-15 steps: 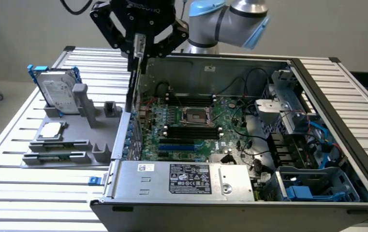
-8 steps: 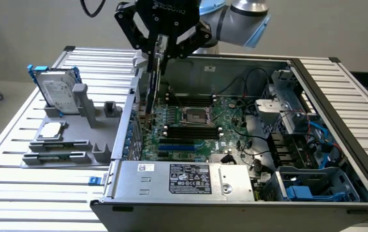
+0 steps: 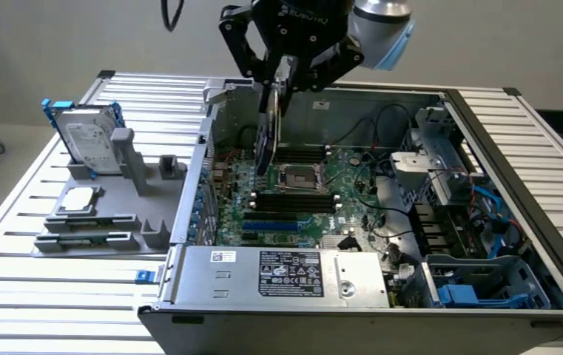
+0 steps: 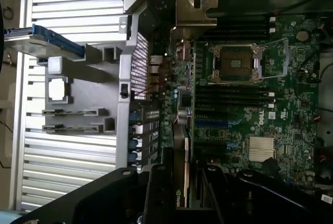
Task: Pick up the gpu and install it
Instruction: 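Pick up the gpu and move the gpu toward the slot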
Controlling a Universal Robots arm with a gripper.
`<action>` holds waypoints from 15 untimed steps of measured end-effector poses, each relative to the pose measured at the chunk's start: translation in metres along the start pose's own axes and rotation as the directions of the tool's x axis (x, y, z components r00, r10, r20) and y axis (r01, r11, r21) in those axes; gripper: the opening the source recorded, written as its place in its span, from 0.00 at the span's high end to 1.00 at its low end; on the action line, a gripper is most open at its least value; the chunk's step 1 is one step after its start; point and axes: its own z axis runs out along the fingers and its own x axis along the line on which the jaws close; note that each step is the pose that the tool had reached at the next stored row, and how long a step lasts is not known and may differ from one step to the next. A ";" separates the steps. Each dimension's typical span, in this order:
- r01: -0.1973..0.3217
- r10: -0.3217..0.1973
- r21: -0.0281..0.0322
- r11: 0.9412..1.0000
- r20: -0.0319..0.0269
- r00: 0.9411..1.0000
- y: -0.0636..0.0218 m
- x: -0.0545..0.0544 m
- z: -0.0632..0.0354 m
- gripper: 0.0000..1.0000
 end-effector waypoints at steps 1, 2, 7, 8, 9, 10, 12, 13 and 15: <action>0.000 0.000 0.000 1.000 0.000 1.000 -0.0001 -0.005 -0.0007 0.74; 0.000 0.000 0.000 1.000 0.000 1.000 -0.0001 -0.009 -0.0012 0.74; 0.000 0.000 0.002 1.000 0.000 1.000 -0.0002 -0.033 0.0006 0.74; 0.000 0.000 0.002 1.000 0.000 1.000 0.0003 -0.038 0.0017 0.74; 0.000 0.000 0.003 1.000 0.000 1.000 0.0010 -0.043 0.0026 0.74; 0.000 0.000 0.003 1.000 0.000 1.000 0.0020 -0.047 0.0035 0.74; 0.000 0.000 0.003 1.000 0.000 1.000 0.0049 -0.057 0.0052 0.74; 0.000 0.000 0.003 1.000 0.001 1.000 0.0071 -0.060 0.0057 0.74; 0.000 0.000 0.003 1.000 0.003 1.000 0.0134 -0.065 0.0074 0.74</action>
